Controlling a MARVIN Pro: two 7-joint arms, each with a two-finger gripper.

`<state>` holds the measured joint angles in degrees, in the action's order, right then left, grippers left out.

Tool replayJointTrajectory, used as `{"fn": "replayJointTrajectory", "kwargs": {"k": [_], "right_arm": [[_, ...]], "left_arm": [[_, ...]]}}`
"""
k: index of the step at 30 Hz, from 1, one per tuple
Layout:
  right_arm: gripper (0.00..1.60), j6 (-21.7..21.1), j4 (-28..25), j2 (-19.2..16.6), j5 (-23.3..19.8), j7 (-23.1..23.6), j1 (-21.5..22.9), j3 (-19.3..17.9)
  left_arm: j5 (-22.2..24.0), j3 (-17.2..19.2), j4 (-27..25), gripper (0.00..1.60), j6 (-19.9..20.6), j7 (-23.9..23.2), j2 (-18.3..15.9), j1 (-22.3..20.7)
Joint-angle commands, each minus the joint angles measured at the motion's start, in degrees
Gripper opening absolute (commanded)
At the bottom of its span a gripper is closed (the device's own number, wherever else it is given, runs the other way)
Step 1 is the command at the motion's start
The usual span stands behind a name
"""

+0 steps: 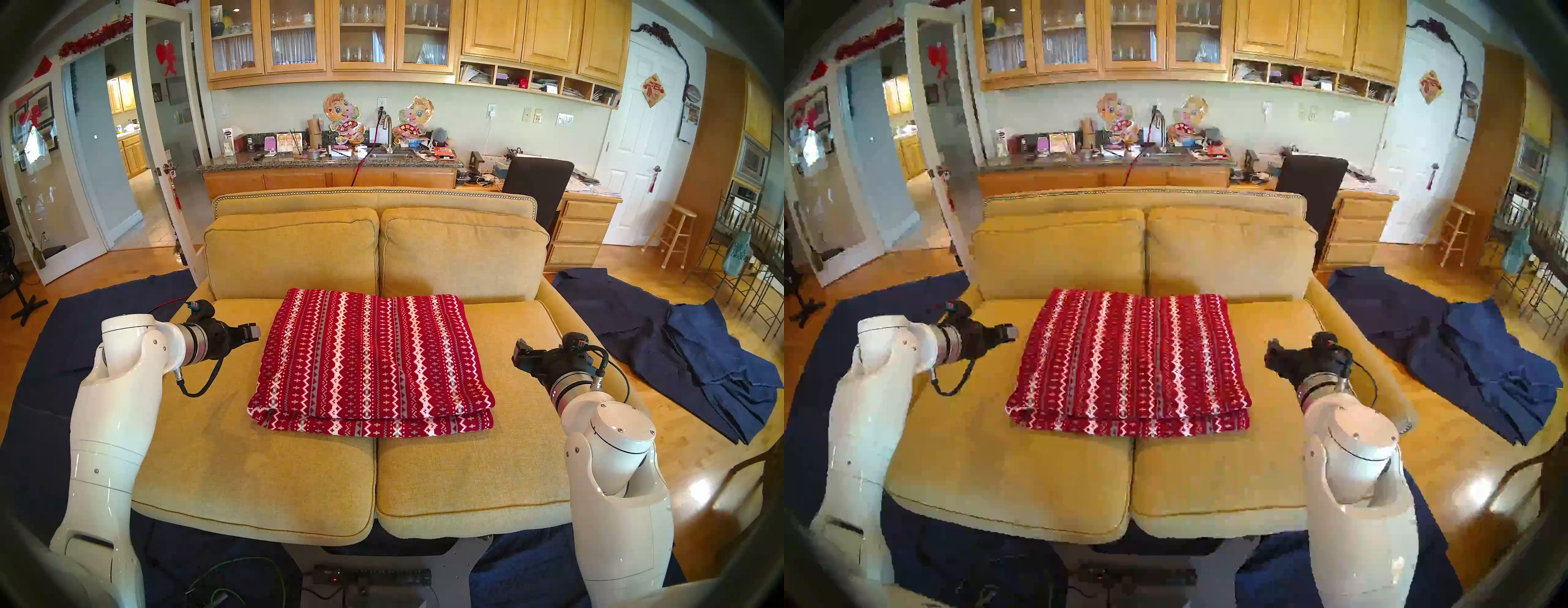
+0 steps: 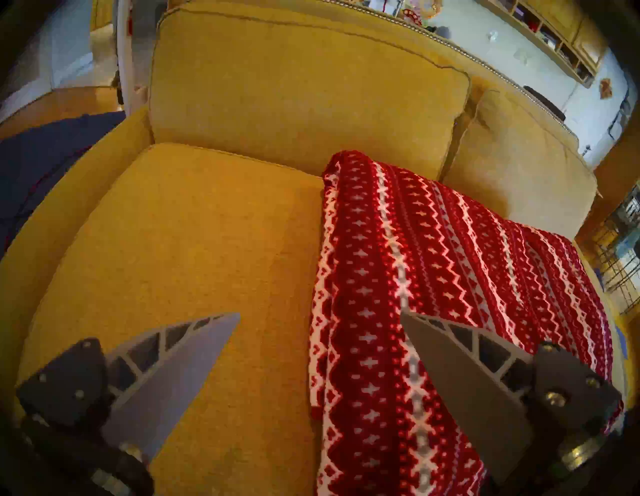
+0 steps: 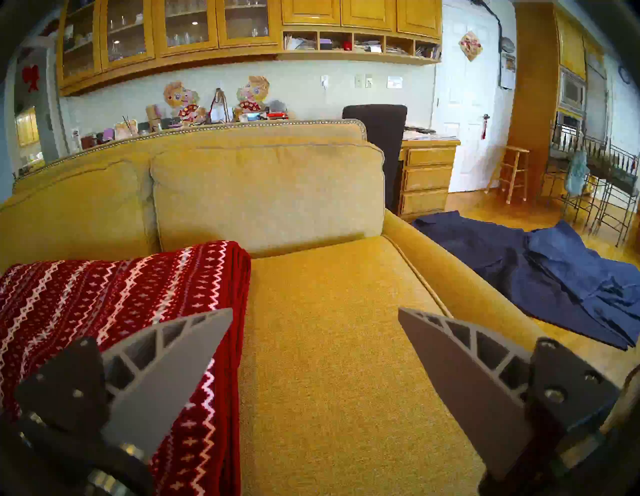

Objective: Fold the blanket in half twice

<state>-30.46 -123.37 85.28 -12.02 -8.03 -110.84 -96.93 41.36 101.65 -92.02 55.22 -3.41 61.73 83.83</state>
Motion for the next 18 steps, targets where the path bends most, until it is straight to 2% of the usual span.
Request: {"fn": "replayJointTrajectory", "kwargs": {"k": [1, 2, 8, 12, 18], "right_arm": [[1.6, 0.5, -1.8, -0.1, 0.0, 0.1, 1.1, 0.0], [1.6, 0.5, -1.8, -0.1, 0.0, 0.1, 1.1, 0.0], [1.6, 0.5, -1.7, -0.1, 0.0, 0.1, 1.1, 0.0], [1.6, 0.5, -1.7, -0.1, 0.0, 0.1, 1.1, 0.0], [1.6, 0.5, -1.8, -0.1, 0.0, 0.1, 1.1, 0.0]], "left_arm": [[2.5, -0.9, 5.6, 1.6, -0.2, -1.3, -0.9, -8.1], [2.9, -0.7, 5.2, 1.6, -0.2, -1.6, -1.2, -6.6], [4.1, -1.5, 9.3, 1.6, -0.2, -2.1, -1.0, -8.7], [5.5, -2.6, 13.9, 1.6, -0.2, -3.0, -0.8, -11.6], [6.4, -3.6, 17.2, 1.6, -0.2, -3.7, -0.7, -13.8]]}}
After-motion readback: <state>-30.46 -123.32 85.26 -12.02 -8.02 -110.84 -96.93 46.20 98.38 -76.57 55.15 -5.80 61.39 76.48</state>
